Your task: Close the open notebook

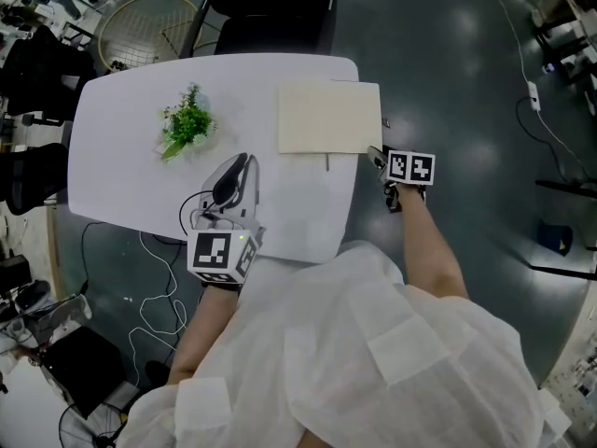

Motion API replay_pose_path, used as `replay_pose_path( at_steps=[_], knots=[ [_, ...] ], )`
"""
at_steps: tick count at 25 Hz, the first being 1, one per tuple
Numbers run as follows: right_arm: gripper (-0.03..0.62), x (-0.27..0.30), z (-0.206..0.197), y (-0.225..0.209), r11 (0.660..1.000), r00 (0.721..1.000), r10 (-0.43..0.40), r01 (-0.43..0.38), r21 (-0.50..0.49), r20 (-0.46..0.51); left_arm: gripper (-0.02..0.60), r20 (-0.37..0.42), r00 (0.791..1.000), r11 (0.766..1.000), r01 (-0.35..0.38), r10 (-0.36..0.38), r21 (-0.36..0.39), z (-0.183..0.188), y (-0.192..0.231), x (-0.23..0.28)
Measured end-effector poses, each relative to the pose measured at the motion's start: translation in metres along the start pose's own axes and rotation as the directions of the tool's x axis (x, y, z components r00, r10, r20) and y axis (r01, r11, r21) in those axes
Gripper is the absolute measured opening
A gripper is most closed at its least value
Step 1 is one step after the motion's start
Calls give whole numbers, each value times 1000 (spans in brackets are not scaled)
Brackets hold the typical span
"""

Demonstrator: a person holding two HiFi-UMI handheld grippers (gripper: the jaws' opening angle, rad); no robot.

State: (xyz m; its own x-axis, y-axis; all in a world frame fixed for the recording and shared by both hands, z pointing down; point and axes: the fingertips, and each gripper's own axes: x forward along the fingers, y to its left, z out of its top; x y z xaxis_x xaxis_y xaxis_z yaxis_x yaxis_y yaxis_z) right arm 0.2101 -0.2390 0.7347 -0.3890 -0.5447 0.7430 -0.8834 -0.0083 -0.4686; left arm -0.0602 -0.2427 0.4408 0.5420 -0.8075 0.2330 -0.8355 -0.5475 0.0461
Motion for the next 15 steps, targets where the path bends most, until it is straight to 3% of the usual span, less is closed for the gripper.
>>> replay_pose_path(
  at_steps=[5, 10, 15],
  knots=[
    [178, -22, 13, 13, 999, 998, -6, 8, -33, 56, 38, 12, 1000, 1000, -7, 7, 3, 5, 2, -4],
    [118, -44, 29, 33, 994, 993, -2, 16, -113, 119, 38, 30, 999, 1000, -11, 11, 3, 9, 4, -11],
    [110, -64, 48, 71, 981, 984, 44, -10, -196, 174, 38, 42, 999, 1000, -21, 21, -1, 13, 8, -20]
  ],
)
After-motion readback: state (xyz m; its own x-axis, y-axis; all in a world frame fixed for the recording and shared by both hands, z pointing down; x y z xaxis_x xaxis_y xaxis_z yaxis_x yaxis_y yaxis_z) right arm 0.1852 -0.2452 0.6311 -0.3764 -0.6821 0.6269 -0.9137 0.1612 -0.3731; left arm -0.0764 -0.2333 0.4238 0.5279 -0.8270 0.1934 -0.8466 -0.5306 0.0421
